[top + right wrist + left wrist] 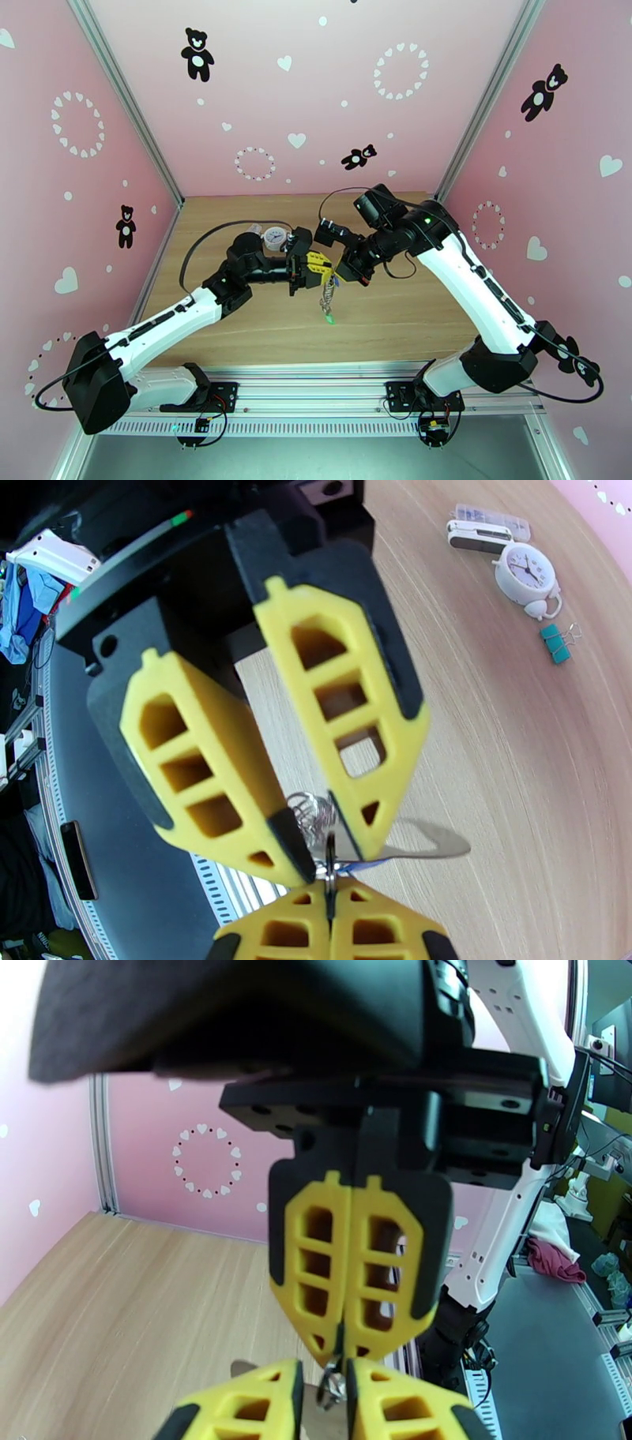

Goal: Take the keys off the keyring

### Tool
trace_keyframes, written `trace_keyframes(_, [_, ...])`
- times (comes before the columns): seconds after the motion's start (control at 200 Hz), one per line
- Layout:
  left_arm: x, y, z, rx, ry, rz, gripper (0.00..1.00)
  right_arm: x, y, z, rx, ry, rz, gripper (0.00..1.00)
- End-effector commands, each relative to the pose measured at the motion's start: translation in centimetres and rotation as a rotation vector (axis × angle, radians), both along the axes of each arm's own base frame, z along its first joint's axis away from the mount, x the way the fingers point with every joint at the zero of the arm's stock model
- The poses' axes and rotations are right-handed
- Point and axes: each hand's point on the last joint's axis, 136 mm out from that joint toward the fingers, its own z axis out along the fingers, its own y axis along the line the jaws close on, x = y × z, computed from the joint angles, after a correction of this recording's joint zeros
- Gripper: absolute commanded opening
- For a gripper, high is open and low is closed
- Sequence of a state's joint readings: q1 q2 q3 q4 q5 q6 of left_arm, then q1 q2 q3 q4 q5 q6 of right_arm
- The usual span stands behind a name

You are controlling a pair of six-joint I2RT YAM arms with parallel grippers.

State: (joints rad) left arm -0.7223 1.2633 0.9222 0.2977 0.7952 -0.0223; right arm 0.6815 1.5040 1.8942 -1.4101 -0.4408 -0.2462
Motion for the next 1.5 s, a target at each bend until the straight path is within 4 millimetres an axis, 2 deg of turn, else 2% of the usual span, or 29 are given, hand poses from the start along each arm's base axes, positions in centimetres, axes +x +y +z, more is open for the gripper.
trace_keyframes(0.0, [-0.8, -0.2, 0.7, 0.0, -0.022, -0.06, 0.22, -0.8, 0.2, 1.4, 0.056, -0.036, 0.035, 0.0])
trace_keyframes(0.115, [-1.7, -0.6, 1.4, 0.006, -0.02, -0.126, 0.14, -0.6, 0.2, 1.2, 0.054, -0.049, 0.03, 0.0])
trace_keyframes(0.33, [-1.9, -0.6, 0.6, 0.058, -0.027, -0.136, 0.08, -0.4, -0.2, 1.8, 0.059, -0.096, 0.019, 0.0])
trace_keyframes(0.501, [-2.1, -0.4, 0.3, 0.07, -0.023, -0.132, 0.08, -0.1, -0.4, 1.9, 0.054, -0.113, 0.01, 0.0])
trace_keyframes(0.651, [-2.5, -0.1, 0.3, 0.072, -0.019, -0.134, 0.14, -0.1, -0.4, 1.7, 0.052, -0.111, 0.013, 0.0])
trace_keyframes(0.806, [-2.4, 0.0, 0.3, 0.073, -0.021, -0.13, 0.15, 0.0, -0.2, 1.7, 0.054, -0.112, 0.015, 0.0])
trace_keyframes(1.021, [-2.4, -0.5, -0.2, 0.088, 0.008, -0.157, 0.15, 0.1, -0.1, 2.0, 0.063, -0.128, 0.015, 0.0])
trace_keyframes(1.096, [-2.0, -0.5, -0.4, 0.099, 0.01, -0.134, 0.25, 0.0, -0.2, 2.1, 0.067, -0.133, 0.018, 0.0])
trace_keyframes(1.241, [-1.9, -0.1, -0.1, 0.092, 0.0, -0.119, 0.25, -0.1, -0.2, 2.2, 0.075, -0.135, 0.029, 0.0])
trace_keyframes(1.492, [-1.6, -0.8, 0.0, 0.089, 0.029, -0.154, 0.23, -0.2, 0.2, 2.3, 0.095, -0.139, 0.043, 0.0])
